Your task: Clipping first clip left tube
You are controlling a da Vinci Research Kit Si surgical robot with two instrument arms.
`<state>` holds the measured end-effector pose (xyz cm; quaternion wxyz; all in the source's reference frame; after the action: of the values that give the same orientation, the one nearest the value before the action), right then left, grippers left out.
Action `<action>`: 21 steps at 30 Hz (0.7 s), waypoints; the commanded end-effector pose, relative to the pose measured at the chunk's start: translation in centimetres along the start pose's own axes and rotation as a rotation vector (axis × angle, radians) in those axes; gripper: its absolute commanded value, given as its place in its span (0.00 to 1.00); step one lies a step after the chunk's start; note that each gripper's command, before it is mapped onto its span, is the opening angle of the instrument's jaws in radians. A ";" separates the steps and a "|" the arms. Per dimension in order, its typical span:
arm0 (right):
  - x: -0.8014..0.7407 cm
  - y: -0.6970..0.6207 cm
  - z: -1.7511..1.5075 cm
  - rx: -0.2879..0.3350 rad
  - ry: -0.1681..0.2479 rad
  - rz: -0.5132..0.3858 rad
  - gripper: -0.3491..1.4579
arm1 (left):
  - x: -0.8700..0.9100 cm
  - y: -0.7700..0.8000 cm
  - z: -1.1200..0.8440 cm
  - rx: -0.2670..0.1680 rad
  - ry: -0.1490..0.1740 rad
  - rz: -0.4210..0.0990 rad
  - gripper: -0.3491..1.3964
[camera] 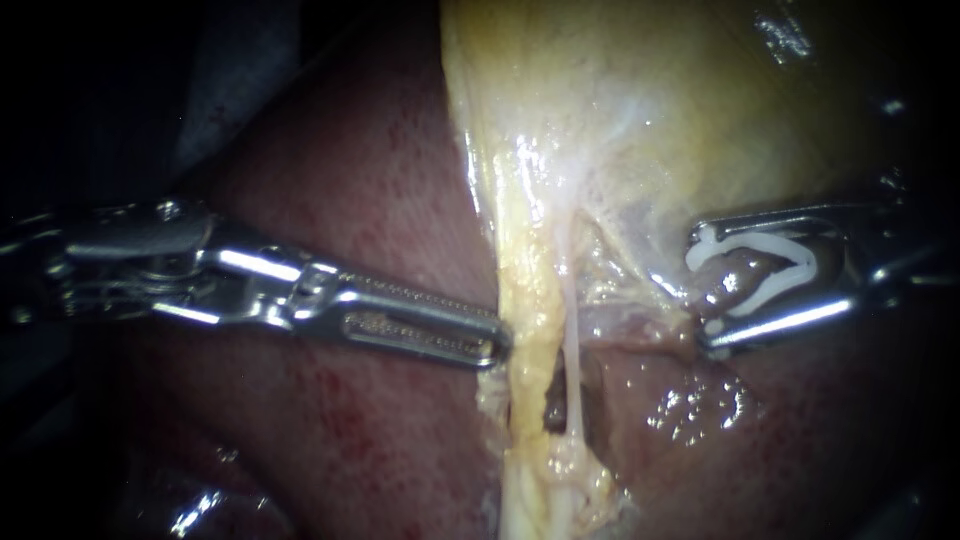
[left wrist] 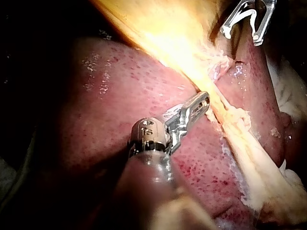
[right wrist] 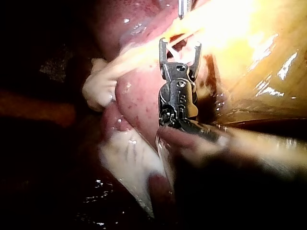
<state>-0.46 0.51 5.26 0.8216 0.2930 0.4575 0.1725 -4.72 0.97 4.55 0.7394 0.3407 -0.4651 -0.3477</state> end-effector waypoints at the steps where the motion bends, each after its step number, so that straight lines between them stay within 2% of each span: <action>1: 0.00 -0.01 0.00 0.000 0.000 0.000 0.52 | 0.00 0.00 -0.01 0.000 0.000 0.000 0.00; 11: 0.04 -0.12 0.13 -0.010 0.002 0.001 0.52 | 0.01 -0.11 -0.18 0.016 -0.014 0.000 0.00; 16: 0.00 -0.18 0.26 -0.009 0.000 -0.003 0.52 | 0.05 -0.22 -0.30 0.018 -0.014 0.000 0.00; 21: -0.06 -0.24 0.42 0.007 -0.007 -0.009 0.52 | 0.05 -0.31 -0.47 0.020 -0.028 -0.002 0.00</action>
<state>-0.11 0.11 5.33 0.8229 0.2949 0.4568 0.1647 -4.31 0.85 4.13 0.7286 0.3442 -0.4789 -0.3482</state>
